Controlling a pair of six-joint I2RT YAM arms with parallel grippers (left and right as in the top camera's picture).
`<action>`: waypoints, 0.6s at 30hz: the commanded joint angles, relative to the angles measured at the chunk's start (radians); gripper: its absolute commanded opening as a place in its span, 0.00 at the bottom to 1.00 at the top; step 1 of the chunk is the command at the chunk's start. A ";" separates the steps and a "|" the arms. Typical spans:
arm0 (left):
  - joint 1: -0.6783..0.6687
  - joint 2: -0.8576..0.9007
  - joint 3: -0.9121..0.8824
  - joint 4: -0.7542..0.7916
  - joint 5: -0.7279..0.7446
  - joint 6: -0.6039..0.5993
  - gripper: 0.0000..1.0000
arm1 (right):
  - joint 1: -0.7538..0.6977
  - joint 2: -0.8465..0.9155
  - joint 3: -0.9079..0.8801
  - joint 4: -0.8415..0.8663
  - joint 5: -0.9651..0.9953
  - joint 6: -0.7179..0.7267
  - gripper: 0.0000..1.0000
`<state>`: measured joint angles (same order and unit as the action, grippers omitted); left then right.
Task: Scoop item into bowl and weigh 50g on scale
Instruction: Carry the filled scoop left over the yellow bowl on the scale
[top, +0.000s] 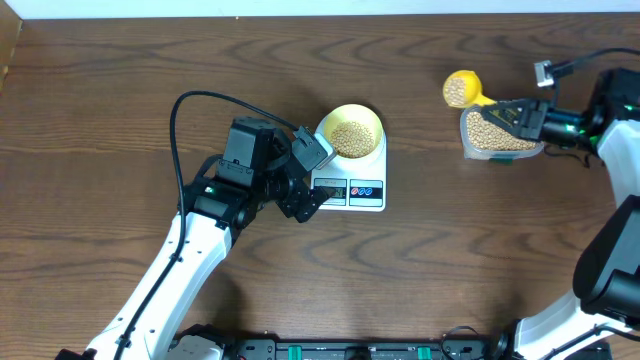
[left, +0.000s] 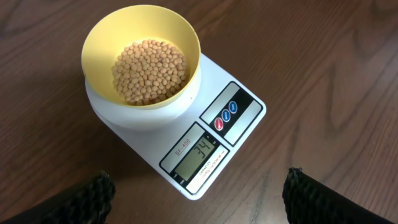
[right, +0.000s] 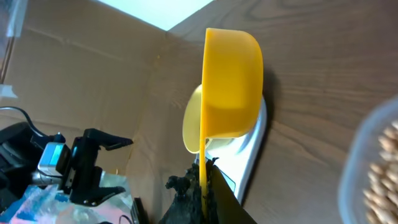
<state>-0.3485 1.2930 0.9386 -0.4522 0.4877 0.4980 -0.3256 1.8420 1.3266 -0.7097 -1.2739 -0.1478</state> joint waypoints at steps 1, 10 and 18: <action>0.005 -0.004 -0.002 -0.003 -0.006 0.002 0.88 | 0.040 0.010 0.010 0.043 -0.049 0.080 0.01; 0.005 -0.004 -0.002 -0.003 -0.006 0.002 0.89 | 0.142 0.010 0.010 0.150 -0.033 0.128 0.01; 0.005 -0.004 -0.002 -0.003 -0.006 0.002 0.89 | 0.214 0.010 0.010 0.187 -0.008 0.155 0.01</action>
<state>-0.3485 1.2930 0.9386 -0.4522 0.4873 0.4980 -0.1337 1.8423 1.3266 -0.5301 -1.2644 -0.0078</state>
